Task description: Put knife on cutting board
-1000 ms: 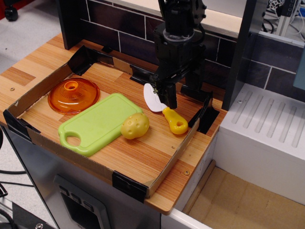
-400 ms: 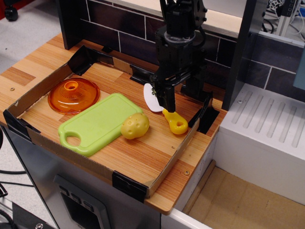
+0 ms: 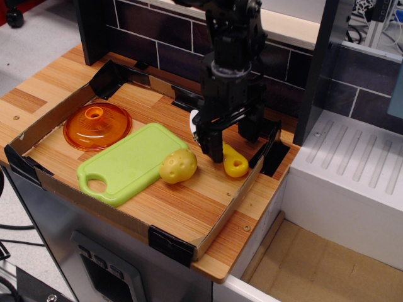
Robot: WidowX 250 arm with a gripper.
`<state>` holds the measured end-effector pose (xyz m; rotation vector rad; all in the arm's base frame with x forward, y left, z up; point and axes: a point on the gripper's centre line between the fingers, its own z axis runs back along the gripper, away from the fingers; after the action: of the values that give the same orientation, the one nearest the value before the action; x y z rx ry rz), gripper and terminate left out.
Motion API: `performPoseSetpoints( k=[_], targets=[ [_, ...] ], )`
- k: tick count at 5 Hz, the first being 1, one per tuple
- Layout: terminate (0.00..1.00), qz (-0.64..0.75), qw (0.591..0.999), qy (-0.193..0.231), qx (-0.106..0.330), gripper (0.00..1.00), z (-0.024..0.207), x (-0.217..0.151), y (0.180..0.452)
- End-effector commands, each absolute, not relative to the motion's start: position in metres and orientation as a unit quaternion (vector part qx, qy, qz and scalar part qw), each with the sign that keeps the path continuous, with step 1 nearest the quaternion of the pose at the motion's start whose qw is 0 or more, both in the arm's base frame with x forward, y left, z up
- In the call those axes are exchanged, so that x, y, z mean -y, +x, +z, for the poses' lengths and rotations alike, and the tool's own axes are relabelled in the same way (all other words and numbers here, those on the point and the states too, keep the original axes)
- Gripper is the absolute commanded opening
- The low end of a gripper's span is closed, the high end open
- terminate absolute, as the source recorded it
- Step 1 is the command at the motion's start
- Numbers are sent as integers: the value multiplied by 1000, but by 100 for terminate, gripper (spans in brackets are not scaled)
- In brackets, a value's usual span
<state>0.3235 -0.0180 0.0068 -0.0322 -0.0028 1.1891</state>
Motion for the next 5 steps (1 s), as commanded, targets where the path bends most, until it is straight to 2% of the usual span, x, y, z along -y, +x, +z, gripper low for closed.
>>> performPoseSetpoints(
  k=[1,2,4,5],
  targets=[
    [0,551,834,-11,18,100,-4,16,331],
    [0,552,834,-13,19,0,-14,23,332],
    [0,555,830,-23,39,0,-4,18,339],
    [0,561,825,-31,64,0,14,9,344]
  ],
)
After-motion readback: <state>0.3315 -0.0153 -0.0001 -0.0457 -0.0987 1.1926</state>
